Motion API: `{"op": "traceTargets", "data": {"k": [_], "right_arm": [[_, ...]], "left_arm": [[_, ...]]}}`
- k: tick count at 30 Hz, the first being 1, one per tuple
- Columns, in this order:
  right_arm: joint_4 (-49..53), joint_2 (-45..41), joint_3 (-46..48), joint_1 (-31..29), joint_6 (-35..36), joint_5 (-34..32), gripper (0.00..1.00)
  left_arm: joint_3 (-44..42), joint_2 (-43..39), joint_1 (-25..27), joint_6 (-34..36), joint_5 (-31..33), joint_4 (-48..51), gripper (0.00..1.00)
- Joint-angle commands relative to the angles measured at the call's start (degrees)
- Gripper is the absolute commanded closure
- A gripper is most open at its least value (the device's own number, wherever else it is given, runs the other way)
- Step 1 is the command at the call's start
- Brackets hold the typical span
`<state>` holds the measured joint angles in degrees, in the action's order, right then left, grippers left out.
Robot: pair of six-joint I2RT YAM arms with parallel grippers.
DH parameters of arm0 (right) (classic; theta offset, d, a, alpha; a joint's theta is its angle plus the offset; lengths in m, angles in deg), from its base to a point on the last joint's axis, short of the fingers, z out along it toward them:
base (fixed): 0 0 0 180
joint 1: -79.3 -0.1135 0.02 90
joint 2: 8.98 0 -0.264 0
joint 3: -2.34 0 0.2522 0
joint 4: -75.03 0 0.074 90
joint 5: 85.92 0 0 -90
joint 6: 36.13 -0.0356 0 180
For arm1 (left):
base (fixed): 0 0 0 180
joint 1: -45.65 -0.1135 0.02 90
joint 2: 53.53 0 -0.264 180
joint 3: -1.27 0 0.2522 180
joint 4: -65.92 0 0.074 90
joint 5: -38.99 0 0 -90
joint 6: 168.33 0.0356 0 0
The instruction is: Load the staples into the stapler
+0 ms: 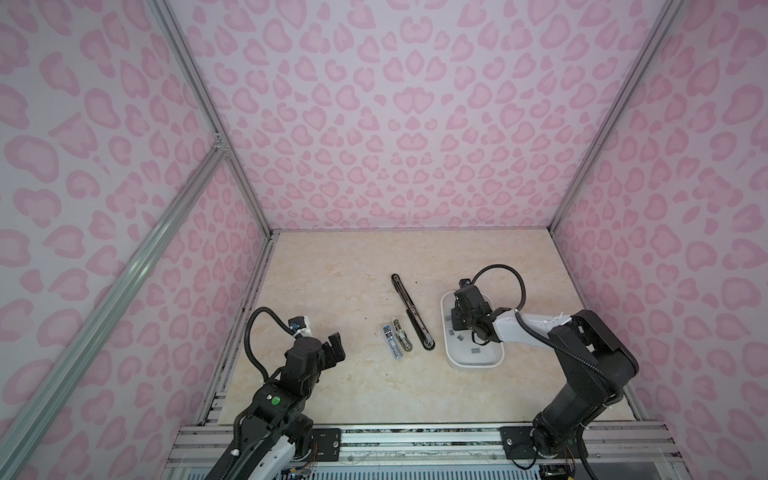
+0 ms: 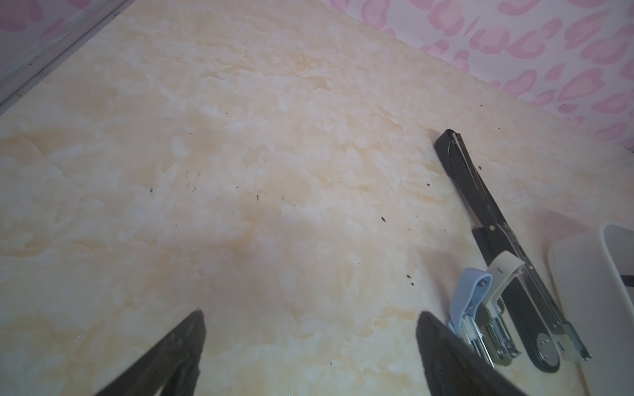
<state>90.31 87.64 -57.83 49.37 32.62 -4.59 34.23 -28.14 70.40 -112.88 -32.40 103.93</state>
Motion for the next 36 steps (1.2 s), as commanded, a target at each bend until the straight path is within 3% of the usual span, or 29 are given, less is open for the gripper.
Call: {"op": "traceTargets", "data": {"k": [1,8,13,19,36], "right_arm": [[7.1,0.26,-2.7,0.12,-0.86,0.96,0.69],[19.33,-0.93,-8.78,0.3,-2.78,4.27,0.7],[27.78,0.87,-14.88,1.33,0.4,7.78,0.7],[25.6,3.18,-15.3,1.68,1.82,10.98,0.73],[26.79,6.1,-17.1,2.3,2.96,5.96,0.71]], "left_arm": [[-0.32,-0.86,-0.09,0.0,1.08,-1.0,0.03],[-0.18,0.29,-0.07,-0.01,0.9,-1.01,0.03],[-0.03,1.1,-0.06,-0.35,0.72,-0.68,0.03],[-0.18,0.53,-0.06,-0.51,1.01,-0.52,0.03],[-0.09,1.26,-0.05,-0.48,0.98,-0.82,0.03]]}}
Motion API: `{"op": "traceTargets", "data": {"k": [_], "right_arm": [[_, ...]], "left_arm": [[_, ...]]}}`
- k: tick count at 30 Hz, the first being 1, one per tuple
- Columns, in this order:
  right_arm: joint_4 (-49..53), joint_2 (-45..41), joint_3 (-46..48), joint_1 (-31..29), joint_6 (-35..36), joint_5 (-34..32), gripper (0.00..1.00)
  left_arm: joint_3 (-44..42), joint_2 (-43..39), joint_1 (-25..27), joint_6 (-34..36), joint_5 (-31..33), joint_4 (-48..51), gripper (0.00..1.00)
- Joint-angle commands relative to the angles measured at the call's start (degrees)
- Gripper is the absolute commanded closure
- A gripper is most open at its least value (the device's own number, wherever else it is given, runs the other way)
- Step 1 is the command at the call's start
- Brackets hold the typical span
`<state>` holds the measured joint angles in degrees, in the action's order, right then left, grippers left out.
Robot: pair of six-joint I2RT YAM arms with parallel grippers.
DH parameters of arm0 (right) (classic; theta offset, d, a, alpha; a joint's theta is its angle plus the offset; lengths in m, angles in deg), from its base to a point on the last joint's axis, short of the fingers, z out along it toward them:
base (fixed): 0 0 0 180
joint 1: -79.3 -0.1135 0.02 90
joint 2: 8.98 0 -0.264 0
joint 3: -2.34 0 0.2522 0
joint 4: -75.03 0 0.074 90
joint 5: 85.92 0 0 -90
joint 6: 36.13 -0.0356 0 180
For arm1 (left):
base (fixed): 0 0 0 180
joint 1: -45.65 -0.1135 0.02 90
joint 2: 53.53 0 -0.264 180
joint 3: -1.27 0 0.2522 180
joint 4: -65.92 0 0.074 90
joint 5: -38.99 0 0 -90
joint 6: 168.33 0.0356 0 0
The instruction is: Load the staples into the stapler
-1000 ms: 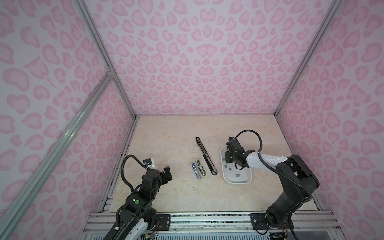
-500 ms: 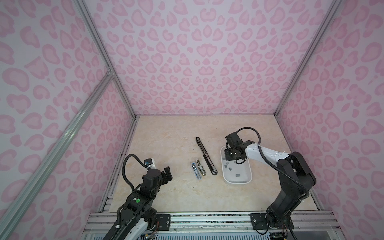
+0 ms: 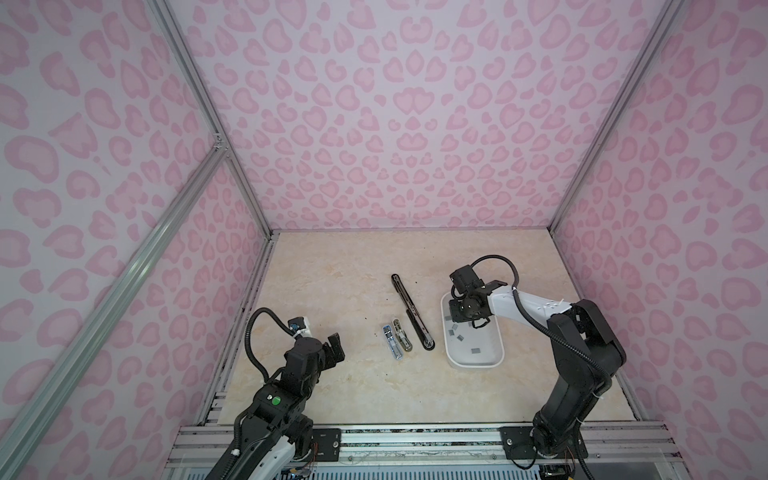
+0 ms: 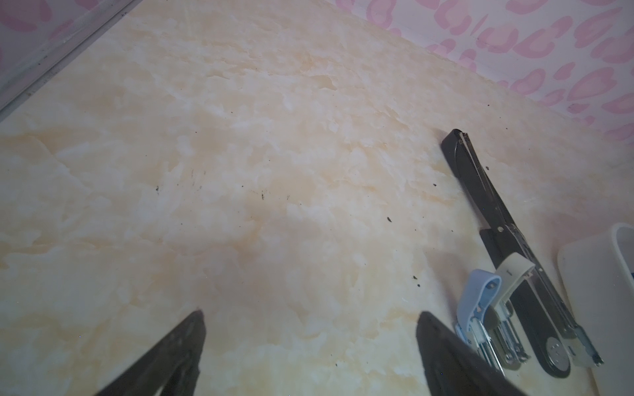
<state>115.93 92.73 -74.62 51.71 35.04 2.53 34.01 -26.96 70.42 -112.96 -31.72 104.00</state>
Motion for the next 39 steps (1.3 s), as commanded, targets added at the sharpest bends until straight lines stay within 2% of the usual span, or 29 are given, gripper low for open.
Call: {"op": "traceTargets", "data": {"k": [1,34,39], "right_arm": [[1.09,1.25,-0.35,0.0,0.55,-1.1,0.72],[1.25,4.64,-0.97,0.01,0.74,-1.4,0.82],[1.47,4.48,-0.94,-0.08,0.81,-1.69,0.8]], "left_arm": [[0.15,0.06,-0.09,-0.41,0.31,-0.87,0.03],[0.28,0.93,-0.09,-0.35,0.35,-1.38,0.03],[0.32,1.02,-0.12,-0.33,0.31,-1.38,0.03]]}}
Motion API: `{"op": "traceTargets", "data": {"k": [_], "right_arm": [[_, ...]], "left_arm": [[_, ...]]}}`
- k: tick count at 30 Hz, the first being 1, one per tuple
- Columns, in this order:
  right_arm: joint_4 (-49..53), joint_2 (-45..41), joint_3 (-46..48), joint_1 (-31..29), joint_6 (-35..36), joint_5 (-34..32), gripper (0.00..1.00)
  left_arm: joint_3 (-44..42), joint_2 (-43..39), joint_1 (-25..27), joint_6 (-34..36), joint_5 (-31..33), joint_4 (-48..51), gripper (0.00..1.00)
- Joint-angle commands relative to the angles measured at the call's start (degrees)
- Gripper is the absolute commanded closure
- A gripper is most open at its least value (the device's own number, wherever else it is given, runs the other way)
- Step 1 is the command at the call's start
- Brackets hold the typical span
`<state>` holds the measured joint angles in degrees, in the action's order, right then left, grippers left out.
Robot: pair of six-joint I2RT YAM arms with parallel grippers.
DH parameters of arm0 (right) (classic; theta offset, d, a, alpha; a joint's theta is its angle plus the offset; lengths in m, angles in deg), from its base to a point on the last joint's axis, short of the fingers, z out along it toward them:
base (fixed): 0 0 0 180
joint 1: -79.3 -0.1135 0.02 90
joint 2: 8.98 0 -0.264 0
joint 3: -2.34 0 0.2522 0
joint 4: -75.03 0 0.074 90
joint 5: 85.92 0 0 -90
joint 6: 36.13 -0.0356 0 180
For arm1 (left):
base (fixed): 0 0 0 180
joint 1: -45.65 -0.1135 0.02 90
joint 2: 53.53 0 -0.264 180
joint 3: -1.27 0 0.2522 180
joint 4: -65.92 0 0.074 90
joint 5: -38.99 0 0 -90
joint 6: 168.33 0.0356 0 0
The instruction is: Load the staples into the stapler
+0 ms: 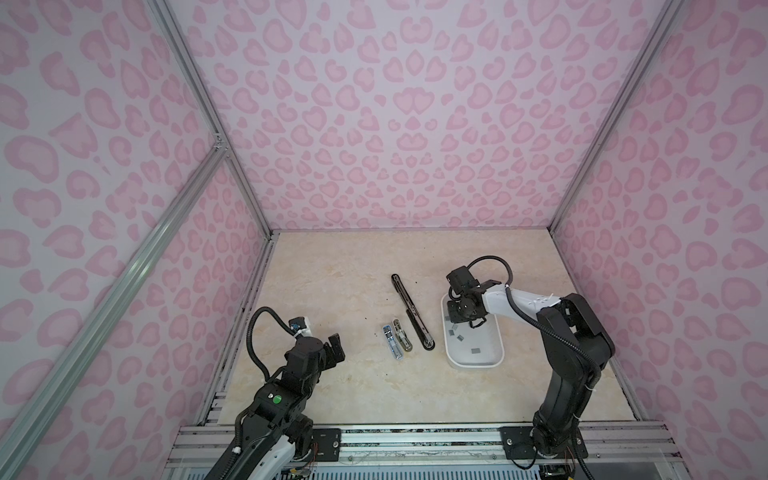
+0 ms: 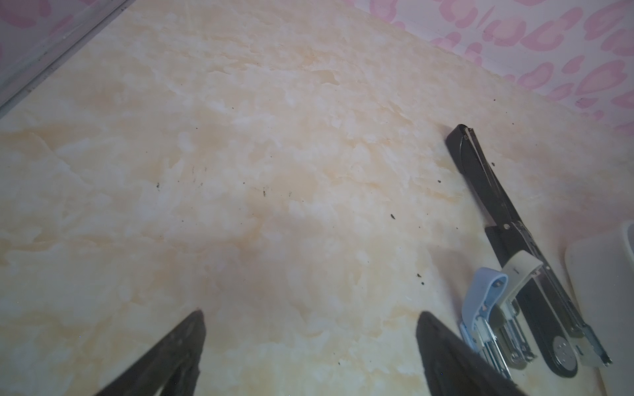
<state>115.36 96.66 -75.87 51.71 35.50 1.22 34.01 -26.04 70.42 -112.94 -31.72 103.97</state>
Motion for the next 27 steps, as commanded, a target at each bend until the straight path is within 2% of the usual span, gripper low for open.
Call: {"op": "traceTargets", "data": {"k": [1,27], "right_arm": [[1.93,0.53,0.52,-0.07,0.33,-0.38,0.8],[0.97,-1.03,2.18,-0.18,0.44,0.49,0.76]], "left_arm": [[0.3,0.09,-0.03,-0.37,0.24,-1.43,0.03],[0.44,0.87,-0.12,-0.28,0.19,-1.71,0.03]]}}
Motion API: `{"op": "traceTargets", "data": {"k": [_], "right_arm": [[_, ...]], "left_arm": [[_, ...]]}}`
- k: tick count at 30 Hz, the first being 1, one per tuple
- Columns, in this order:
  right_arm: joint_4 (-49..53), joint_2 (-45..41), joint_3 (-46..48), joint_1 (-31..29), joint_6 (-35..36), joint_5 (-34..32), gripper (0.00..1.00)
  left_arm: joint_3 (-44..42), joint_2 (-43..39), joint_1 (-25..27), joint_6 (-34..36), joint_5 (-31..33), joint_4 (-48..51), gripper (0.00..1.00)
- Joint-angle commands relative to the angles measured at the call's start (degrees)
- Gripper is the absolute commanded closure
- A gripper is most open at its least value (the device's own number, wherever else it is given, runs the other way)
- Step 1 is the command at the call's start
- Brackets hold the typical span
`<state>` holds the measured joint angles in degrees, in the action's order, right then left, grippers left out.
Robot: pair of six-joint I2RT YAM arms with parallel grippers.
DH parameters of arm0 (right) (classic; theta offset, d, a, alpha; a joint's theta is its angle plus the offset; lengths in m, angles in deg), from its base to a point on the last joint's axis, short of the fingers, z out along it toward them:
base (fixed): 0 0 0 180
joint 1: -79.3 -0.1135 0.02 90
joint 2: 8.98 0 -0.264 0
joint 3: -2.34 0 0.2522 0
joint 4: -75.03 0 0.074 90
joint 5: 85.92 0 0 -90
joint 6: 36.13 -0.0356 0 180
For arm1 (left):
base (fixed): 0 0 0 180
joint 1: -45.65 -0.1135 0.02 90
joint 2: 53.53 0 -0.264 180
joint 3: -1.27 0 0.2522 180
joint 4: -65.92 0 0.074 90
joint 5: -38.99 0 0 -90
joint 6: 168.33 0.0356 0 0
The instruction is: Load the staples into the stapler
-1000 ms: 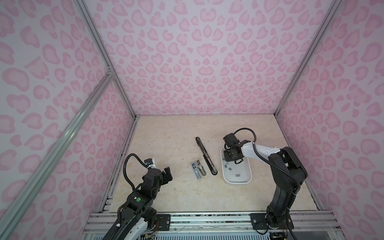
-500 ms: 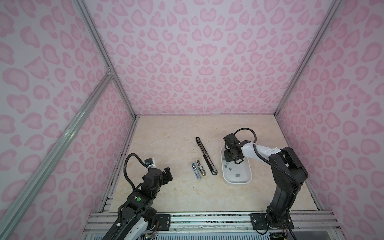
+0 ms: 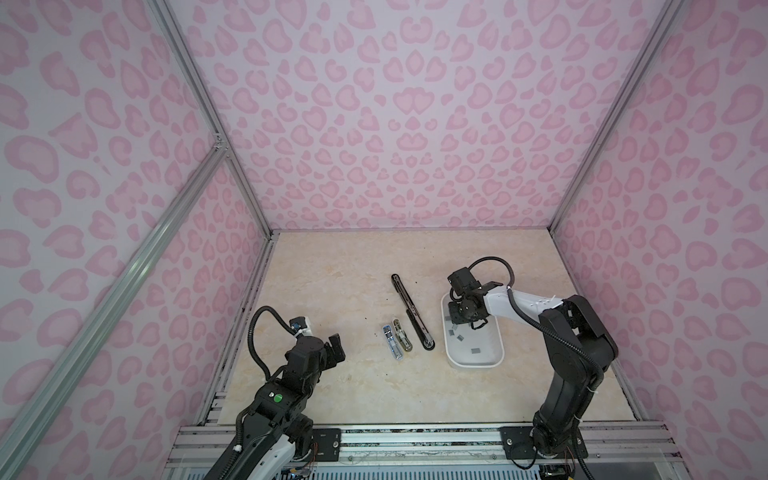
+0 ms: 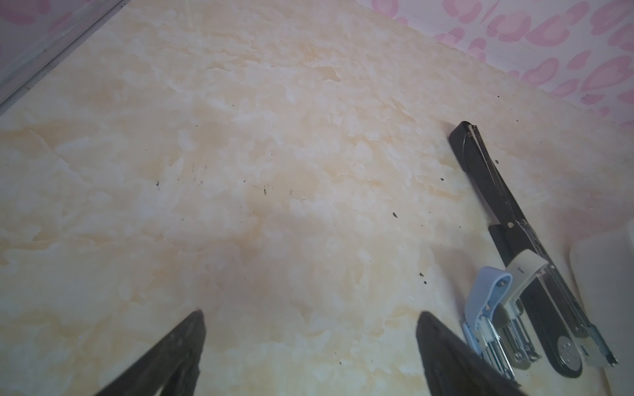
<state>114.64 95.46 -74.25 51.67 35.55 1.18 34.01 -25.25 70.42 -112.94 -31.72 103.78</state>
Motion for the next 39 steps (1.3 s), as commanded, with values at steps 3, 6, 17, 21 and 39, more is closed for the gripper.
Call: {"op": "traceTargets", "data": {"k": [3,6,17,21,39], "right_arm": [[1.7,0.09,0.57,-0.15,0.4,0.62,0.77],[1.58,0.15,0.74,-0.07,0.4,0.52,0.78],[1.44,0.12,0.84,-0.14,0.38,0.31,0.84],[1.21,-0.59,1.04,-0.14,0.22,-0.07,0.85],[-2.77,-20.82,5.76,-14.19,-3.77,-14.06,0.87]], "left_arm": [[0.42,0.07,-0.08,-0.28,0.13,-1.59,0.03],[0.36,0.07,-0.08,-0.28,0.14,-1.51,0.03],[0.29,-0.23,-0.08,-0.28,-0.04,-1.39,0.03],[0.22,-0.81,-0.06,-0.28,-0.26,-1.28,0.03],[-0.46,-2.67,-0.11,-3.76,-10.88,3.42,0.03]]}}
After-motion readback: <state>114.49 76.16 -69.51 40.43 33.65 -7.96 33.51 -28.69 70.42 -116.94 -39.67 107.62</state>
